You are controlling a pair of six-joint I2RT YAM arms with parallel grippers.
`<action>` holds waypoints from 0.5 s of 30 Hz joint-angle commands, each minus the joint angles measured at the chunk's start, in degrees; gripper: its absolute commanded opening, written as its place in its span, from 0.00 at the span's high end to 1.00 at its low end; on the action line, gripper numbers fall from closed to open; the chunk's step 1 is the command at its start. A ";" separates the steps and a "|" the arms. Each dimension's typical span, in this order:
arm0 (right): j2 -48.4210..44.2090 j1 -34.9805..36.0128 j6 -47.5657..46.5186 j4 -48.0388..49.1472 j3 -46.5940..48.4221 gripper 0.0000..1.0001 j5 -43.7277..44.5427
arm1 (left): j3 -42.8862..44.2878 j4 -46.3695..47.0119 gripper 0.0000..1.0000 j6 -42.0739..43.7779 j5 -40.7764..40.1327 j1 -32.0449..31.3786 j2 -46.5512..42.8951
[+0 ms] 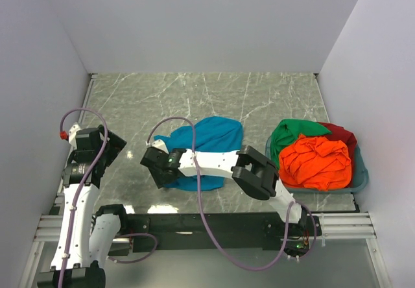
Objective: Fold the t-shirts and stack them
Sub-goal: Flatten the tshirt out
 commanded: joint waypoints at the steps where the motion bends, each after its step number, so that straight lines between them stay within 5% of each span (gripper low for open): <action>1: 2.06 0.54 1.03 -4.43 2.02 0.42 4.37 | 1.78 0.37 0.01 0.81 -1.09 0.26 -0.87; 11: 1.01 2.65 1.20 -5.76 -2.37 0.76 7.63 | 1.78 0.20 0.01 0.64 -1.35 0.26 -0.79; 12: 0.39 2.65 1.03 -5.49 -2.64 0.88 7.02 | 1.86 0.20 0.01 0.64 -1.35 0.26 -0.78; 15: -4.17 3.09 0.33 -2.77 -5.36 1.00 7.01 | 1.86 0.20 0.01 0.81 -1.18 0.26 -0.52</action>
